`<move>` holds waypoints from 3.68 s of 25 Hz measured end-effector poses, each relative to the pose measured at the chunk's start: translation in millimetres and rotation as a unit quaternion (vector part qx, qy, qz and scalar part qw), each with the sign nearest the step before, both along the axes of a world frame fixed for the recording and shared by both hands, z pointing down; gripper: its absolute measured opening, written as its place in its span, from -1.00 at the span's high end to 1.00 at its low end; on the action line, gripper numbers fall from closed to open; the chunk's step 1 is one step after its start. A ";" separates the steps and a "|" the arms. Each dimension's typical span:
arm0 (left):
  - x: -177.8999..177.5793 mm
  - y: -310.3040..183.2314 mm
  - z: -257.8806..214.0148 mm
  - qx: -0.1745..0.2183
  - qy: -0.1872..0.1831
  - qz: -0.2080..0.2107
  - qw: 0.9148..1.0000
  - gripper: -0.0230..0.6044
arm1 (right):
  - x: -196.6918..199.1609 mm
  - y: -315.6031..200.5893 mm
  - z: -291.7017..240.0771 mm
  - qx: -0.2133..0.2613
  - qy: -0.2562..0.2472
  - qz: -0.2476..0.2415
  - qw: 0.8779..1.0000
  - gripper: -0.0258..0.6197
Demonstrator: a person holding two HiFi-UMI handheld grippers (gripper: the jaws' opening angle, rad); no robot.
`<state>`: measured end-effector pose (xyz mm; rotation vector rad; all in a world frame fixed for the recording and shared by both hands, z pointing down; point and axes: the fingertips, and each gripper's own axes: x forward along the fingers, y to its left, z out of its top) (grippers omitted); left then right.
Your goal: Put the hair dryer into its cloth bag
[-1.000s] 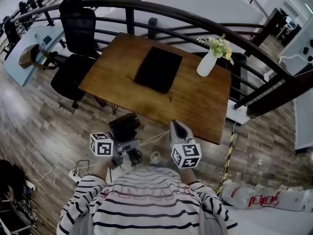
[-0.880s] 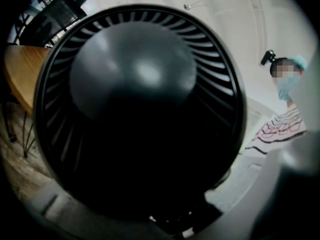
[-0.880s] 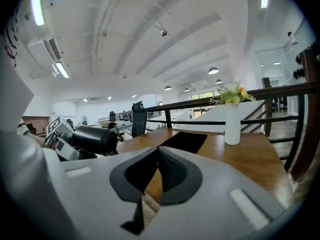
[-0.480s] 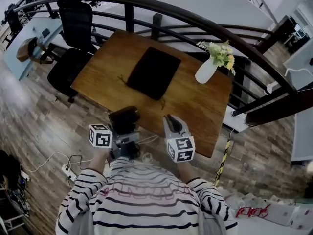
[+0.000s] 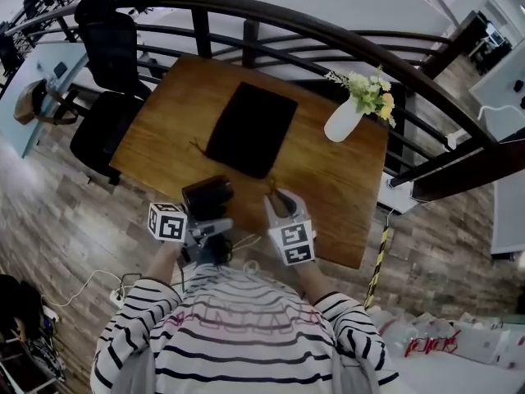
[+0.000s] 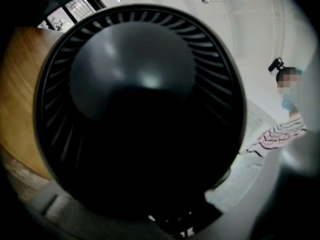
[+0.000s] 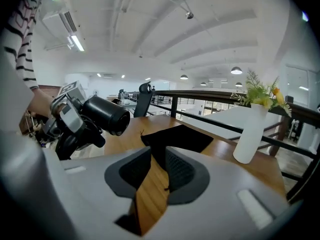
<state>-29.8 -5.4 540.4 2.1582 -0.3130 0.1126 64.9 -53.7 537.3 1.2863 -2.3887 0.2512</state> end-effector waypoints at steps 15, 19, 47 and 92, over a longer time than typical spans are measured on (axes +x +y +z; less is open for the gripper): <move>-19.7 -77.9 43.4 -0.067 -0.029 0.112 0.991 0.03 | -33.7 -103.2 71.7 -0.005 0.200 -0.077 0.977 0.56; -28.6 -86.2 52.9 -0.085 -0.030 0.125 0.988 0.03 | -48.7 -119.2 90.0 -0.004 0.247 -0.121 0.962 0.53; 11.1 -97.2 78.5 -0.139 0.003 0.230 0.963 0.03 | -52.2 -153.9 61.8 -0.104 0.042 -0.076 0.991 0.88; 61.5 -170.7 101.3 -0.380 0.024 0.199 0.903 -0.22 | -55.1 -143.9 29.2 -0.086 -0.045 -0.094 0.991 0.88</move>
